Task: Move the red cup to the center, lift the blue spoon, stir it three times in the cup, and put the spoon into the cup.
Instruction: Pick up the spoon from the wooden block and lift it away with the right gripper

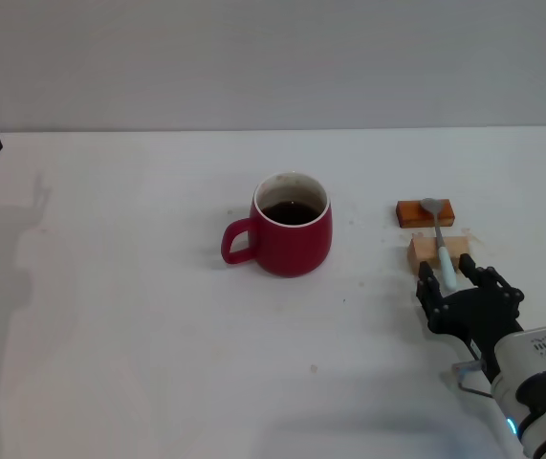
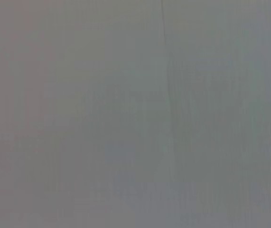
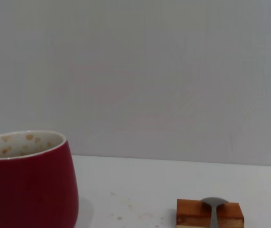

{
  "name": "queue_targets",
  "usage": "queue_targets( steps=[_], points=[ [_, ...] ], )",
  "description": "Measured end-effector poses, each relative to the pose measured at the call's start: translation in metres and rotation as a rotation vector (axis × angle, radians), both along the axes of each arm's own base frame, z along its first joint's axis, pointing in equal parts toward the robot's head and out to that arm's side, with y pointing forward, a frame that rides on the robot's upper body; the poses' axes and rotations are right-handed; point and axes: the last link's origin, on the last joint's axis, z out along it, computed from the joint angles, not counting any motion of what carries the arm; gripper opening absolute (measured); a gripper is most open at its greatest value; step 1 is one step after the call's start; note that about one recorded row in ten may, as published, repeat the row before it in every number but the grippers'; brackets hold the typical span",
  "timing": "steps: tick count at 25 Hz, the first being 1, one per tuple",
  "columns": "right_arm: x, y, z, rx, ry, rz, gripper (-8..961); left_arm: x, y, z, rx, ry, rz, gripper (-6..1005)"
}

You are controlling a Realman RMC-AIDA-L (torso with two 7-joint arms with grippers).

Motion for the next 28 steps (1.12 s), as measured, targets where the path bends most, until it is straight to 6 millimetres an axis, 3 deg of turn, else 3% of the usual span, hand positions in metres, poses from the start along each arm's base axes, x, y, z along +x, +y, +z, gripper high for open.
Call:
queue_targets(
  steps=[3, 9, 28],
  points=[
    [0.0003, -0.0002, -0.0004, -0.003, 0.0, -0.002, 639, -0.0002, -0.0002, 0.0, 0.0, 0.0, 0.001, 847],
    [0.0003, 0.0017, 0.0002, 0.0, 0.002, -0.008, 473, -0.0026, -0.0027, 0.0002, 0.001, 0.0, 0.007, 847],
    [0.0, 0.0053, 0.0014, 0.005, 0.004, -0.012, 406, -0.0045, -0.0041, 0.0011, 0.006, -0.001, 0.012, 847]
  ],
)
